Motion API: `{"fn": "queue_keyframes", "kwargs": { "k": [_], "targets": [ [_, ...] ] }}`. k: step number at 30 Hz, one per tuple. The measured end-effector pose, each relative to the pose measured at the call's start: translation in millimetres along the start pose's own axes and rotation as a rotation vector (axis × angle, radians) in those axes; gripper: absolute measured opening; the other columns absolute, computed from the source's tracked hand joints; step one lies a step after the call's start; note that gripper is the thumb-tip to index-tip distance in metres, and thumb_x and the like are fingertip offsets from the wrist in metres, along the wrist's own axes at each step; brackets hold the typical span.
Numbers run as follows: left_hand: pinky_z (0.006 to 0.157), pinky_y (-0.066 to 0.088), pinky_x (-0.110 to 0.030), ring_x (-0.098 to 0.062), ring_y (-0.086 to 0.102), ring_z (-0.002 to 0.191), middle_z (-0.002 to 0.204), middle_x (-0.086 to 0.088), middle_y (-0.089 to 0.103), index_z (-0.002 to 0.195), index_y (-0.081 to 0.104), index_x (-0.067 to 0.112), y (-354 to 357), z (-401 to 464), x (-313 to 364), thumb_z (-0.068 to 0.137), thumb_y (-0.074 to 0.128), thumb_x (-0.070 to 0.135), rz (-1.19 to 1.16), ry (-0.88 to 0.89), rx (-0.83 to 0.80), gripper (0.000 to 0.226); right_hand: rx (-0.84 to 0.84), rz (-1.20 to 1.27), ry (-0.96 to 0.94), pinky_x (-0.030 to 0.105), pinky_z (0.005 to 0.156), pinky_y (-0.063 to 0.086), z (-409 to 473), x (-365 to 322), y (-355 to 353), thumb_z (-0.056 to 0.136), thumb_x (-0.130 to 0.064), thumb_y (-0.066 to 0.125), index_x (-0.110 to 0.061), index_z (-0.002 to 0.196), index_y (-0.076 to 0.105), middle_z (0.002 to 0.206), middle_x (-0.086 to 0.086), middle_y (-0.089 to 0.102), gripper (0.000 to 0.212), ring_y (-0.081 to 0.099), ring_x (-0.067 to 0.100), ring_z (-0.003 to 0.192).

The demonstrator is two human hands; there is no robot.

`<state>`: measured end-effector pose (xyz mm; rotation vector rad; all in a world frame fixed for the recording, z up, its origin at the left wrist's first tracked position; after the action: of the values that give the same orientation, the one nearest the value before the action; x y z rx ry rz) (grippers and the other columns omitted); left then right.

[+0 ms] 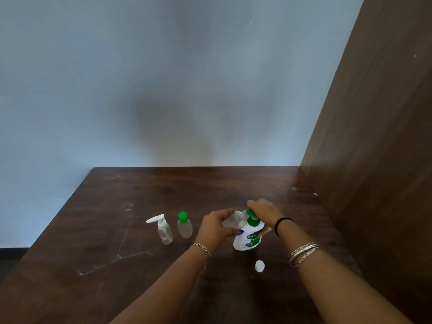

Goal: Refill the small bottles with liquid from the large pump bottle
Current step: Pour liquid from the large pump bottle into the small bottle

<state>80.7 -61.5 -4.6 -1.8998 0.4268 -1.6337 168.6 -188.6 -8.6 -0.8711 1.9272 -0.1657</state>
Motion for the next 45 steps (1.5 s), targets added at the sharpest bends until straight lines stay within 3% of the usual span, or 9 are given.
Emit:
{"fn": "queue_keyframes", "kwargs": {
  "k": [3, 8, 13, 19, 26, 30, 35, 40, 45],
  "targets": [
    [0.091, 0.038, -0.017, -0.013, 0.055, 0.114, 0.123, -0.003, 0.062, 0.125, 0.055, 0.016, 1, -1, -3, 0.066, 0.079, 0.024, -0.006, -0.013, 0.014, 0.063, 0.072, -0.038, -0.066, 0.047, 0.062, 0.06, -2, -2, 0, 0.087, -0.024, 0.044, -0.008, 0.071, 0.051, 0.09, 0.017, 0.054, 0.023, 0.061, 0.037, 0.087],
    [0.085, 0.037, -0.013, -0.011, 0.057, 0.11, 0.119, -0.004, 0.064, 0.123, 0.057, 0.017, 0, -3, -4, 0.065, 0.081, 0.023, -0.048, -0.026, 0.027, 0.064, 0.03, -0.017, -0.039, 0.042, 0.057, 0.059, -3, -2, 1, 0.088, -0.025, 0.044, -0.004, 0.09, 0.054, 0.103, 0.019, 0.053, 0.023, 0.059, 0.038, 0.092],
    [0.087, 0.038, -0.015, -0.012, 0.057, 0.111, 0.119, -0.003, 0.064, 0.123, 0.057, 0.018, 1, -3, -2, 0.064, 0.081, 0.024, -0.052, -0.015, 0.022, 0.064, 0.005, 0.006, -0.024, 0.039, 0.053, 0.057, -3, 0, 1, 0.088, -0.025, 0.044, -0.01, 0.077, 0.05, 0.099, 0.018, 0.052, 0.019, 0.059, 0.04, 0.095],
    [0.081, 0.034, -0.008, -0.009, 0.057, 0.109, 0.116, -0.002, 0.066, 0.12, 0.059, 0.016, -2, -3, -2, 0.066, 0.079, 0.019, -0.062, -0.019, 0.047, 0.058, 0.225, -0.106, -0.16, 0.02, 0.04, 0.033, 1, -3, -2, 0.087, -0.02, 0.042, -0.013, 0.051, 0.037, 0.058, 0.007, 0.04, 0.037, 0.044, 0.021, 0.049],
    [0.077, 0.032, -0.004, -0.003, 0.054, 0.106, 0.117, -0.001, 0.065, 0.122, 0.058, 0.017, -1, -4, 1, 0.066, 0.079, 0.021, -0.071, -0.016, 0.019, 0.059, 0.001, 0.0, -0.044, 0.044, 0.06, 0.059, -5, -3, 0, 0.09, -0.021, 0.044, -0.01, 0.075, 0.049, 0.09, 0.012, 0.05, 0.019, 0.059, 0.039, 0.095],
    [0.075, 0.031, -0.003, 0.0, 0.051, 0.1, 0.116, -0.002, 0.066, 0.121, 0.058, 0.017, -1, -3, 3, 0.066, 0.079, 0.02, -0.066, -0.004, 0.006, 0.059, -0.141, -0.095, 0.019, 0.03, 0.057, 0.055, -7, -9, 3, 0.095, -0.015, 0.042, -0.016, 0.071, 0.045, 0.08, 0.003, 0.05, 0.025, 0.06, 0.021, 0.075],
    [0.075, 0.031, -0.003, 0.0, 0.051, 0.102, 0.118, -0.002, 0.065, 0.123, 0.056, 0.016, -3, -2, 2, 0.067, 0.079, 0.021, -0.047, 0.003, 0.0, 0.061, -0.199, -0.189, 0.043, 0.049, 0.082, 0.057, -9, -17, 1, 0.094, -0.019, 0.044, -0.015, 0.082, 0.049, 0.097, 0.009, 0.053, 0.014, 0.059, 0.038, 0.105],
    [0.079, 0.033, -0.005, -0.006, 0.055, 0.108, 0.12, -0.002, 0.063, 0.125, 0.055, 0.016, -3, 0, 2, 0.067, 0.079, 0.021, -0.027, 0.001, -0.019, 0.063, -0.17, -0.132, 0.101, 0.04, 0.06, 0.056, -3, -18, 6, 0.091, -0.04, 0.039, -0.017, 0.106, 0.051, 0.112, 0.014, 0.056, 0.03, 0.059, 0.036, 0.096],
    [0.081, 0.033, -0.006, -0.007, 0.055, 0.111, 0.121, -0.002, 0.063, 0.125, 0.055, 0.016, -4, 4, 3, 0.067, 0.079, 0.022, -0.011, 0.006, -0.032, 0.063, -0.027, -0.296, -0.041, 0.027, 0.068, 0.04, 11, -23, 5, 0.094, -0.025, 0.038, -0.011, 0.077, 0.051, 0.095, 0.012, 0.059, 0.026, 0.053, 0.023, 0.085]
  ]
}}
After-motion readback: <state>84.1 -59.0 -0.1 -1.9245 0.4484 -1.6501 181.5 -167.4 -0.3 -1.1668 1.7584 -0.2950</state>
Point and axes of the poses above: each hand's wrist, its own z-axis towards the middle knuckle, its own y-axis out of the palm, x = y × z, the point moved 6 cm from there along z, towards the middle knuckle
